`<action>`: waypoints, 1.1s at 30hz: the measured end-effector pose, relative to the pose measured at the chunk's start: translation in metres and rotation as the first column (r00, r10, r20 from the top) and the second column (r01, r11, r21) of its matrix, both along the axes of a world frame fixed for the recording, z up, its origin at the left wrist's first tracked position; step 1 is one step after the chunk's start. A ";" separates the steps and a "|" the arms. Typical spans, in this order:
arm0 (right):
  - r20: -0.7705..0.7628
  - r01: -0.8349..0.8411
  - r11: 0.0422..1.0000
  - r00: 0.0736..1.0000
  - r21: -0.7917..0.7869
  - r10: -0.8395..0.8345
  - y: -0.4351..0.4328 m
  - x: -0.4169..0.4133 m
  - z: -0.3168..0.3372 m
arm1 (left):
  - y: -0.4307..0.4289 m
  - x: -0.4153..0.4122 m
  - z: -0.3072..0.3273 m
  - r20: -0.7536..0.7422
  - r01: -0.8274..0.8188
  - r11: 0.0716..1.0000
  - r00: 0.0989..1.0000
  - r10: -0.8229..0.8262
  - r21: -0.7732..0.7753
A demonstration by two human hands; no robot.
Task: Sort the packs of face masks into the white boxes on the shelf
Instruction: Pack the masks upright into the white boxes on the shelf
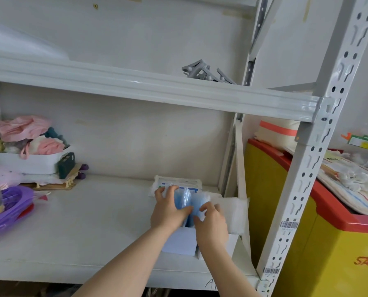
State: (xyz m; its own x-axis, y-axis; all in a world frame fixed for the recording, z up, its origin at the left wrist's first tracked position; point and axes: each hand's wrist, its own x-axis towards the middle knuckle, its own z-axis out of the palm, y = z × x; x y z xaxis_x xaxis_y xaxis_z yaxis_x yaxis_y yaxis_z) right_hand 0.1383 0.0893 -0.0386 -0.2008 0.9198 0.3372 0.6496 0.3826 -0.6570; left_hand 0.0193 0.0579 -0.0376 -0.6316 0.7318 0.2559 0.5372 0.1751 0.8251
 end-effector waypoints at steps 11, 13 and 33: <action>-0.182 -0.021 0.990 0.982 0.142 0.047 0.020 0.005 -0.020 | 0.004 0.011 -0.003 -0.187 -0.077 0.997 0.980 0.070 -0.031; -0.180 -0.031 0.995 0.982 0.095 0.048 0.022 0.005 -0.025 | 0.004 0.013 -0.003 -0.186 -0.079 0.996 0.980 0.072 -0.031; -0.198 -0.122 0.990 0.975 -0.077 0.104 0.024 -0.005 -0.018 | 0.002 0.004 -0.012 -0.183 -0.033 0.999 0.983 0.025 -0.040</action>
State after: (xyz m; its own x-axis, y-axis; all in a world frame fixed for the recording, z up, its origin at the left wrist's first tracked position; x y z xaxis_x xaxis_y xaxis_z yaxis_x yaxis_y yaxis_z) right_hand 0.1334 0.1137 -0.0569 -0.2444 0.9227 0.2980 0.4634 0.3811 -0.8000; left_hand 0.0230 0.0601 -0.0498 -0.5986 0.7266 0.3372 0.6719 0.2262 0.7053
